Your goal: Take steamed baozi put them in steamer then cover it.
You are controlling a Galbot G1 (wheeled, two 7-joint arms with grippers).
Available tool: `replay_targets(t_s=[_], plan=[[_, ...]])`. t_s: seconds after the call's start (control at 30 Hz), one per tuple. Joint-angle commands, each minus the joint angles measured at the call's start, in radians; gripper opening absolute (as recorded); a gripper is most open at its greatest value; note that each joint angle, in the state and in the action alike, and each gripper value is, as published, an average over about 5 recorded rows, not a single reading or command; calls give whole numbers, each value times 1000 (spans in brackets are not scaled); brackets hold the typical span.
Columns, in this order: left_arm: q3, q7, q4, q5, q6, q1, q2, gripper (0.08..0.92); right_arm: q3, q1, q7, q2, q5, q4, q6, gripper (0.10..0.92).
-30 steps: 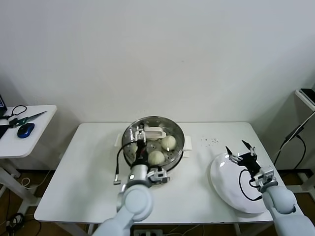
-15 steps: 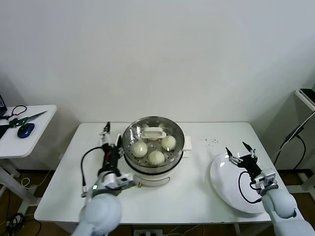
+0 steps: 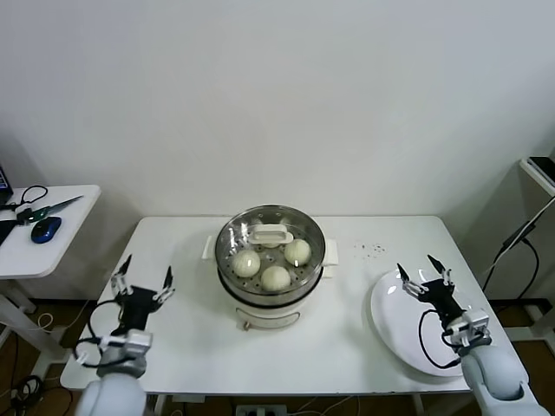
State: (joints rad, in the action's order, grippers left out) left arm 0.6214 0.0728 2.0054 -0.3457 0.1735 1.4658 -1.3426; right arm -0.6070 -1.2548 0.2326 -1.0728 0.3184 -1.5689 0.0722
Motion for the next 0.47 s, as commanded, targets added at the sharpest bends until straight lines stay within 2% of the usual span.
replay_targets(t_s=[0.03,0.47], plan=[[154,-7,-162,328,-282,79,-47,823,-15,-37,6,-14,27,-24,26,823],[126,-33,-124,353,-264,71,-58,823,-48,-83,2,-9,58,-41,54,823]])
